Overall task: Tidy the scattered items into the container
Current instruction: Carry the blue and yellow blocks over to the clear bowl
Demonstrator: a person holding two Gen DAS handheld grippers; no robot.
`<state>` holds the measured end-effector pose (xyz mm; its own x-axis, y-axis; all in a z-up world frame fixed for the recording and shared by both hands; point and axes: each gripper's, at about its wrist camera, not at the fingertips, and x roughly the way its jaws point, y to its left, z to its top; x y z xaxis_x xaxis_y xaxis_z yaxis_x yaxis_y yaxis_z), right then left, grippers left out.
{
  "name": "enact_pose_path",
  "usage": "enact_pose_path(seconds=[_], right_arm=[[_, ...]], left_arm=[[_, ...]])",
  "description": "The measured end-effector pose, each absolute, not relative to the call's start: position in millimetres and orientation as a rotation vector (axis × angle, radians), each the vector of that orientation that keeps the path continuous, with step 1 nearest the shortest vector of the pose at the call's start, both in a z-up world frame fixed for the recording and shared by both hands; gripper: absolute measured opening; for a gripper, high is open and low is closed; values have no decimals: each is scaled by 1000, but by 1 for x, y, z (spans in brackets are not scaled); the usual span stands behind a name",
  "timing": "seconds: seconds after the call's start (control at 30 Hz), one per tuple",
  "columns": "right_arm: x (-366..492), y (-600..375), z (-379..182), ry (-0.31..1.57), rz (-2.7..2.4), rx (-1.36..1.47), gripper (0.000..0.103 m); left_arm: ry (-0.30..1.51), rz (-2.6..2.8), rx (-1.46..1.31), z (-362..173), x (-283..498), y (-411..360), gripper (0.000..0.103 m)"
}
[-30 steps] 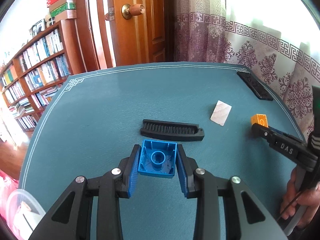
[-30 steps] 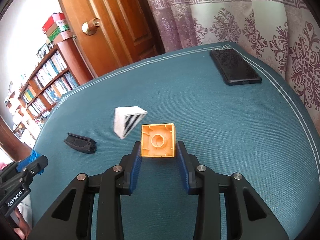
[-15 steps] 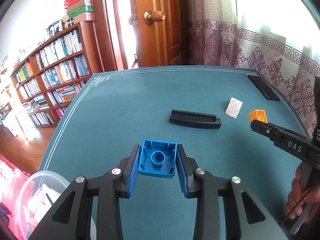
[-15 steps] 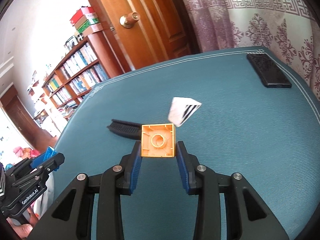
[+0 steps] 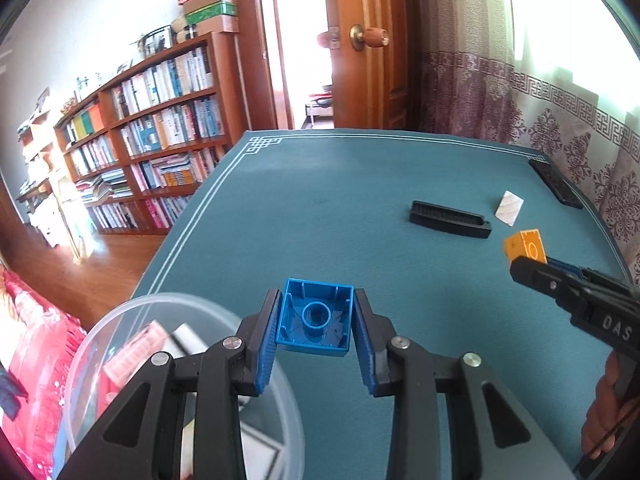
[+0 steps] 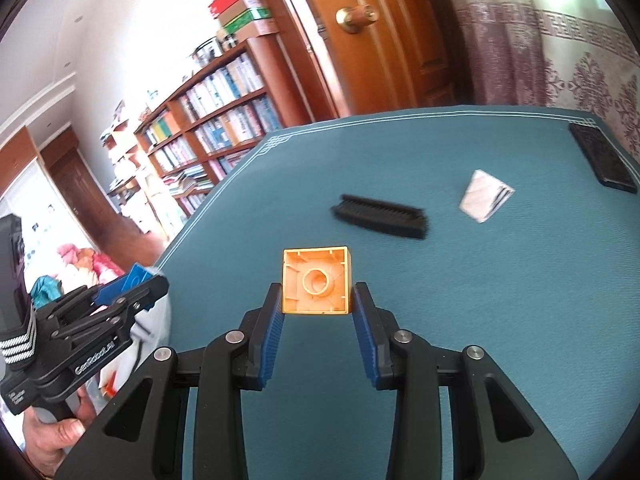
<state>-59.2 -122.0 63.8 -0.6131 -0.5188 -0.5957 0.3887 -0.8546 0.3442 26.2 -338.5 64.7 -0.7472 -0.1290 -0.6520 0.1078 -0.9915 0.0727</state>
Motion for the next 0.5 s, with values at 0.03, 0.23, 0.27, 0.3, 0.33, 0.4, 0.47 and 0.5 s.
enact_pose_path(seconds=[0.03, 0.23, 0.27, 0.3, 0.33, 0.4, 0.47, 0.5], right_arm=[[-55, -128, 64, -237, -2413, 976, 37], [-32, -168, 66, -192, -2327, 965, 37], [-29, -175, 67, -185, -2313, 962, 37], [-25, -181, 67, -180, -2301, 959, 37], [-22, -187, 68, -174, -2289, 956, 37], [-17, -200, 68, -162, -2268, 950, 37], [-12, -211, 70, -150, -2249, 946, 37], [-10, -217, 70, -144, -2241, 945, 37]], left_arm=[[-36, -2814, 1056, 64, 28, -343, 39], [15, -2780, 1037, 62, 44, -370, 39], [20, -2774, 1033, 62, 46, -374, 39], [25, -2768, 1030, 62, 48, -378, 39], [31, -2761, 1029, 61, 51, -382, 39], [45, -2747, 1026, 60, 55, -391, 39], [62, -2731, 1024, 58, 60, -401, 39], [71, -2723, 1023, 57, 61, -405, 39]])
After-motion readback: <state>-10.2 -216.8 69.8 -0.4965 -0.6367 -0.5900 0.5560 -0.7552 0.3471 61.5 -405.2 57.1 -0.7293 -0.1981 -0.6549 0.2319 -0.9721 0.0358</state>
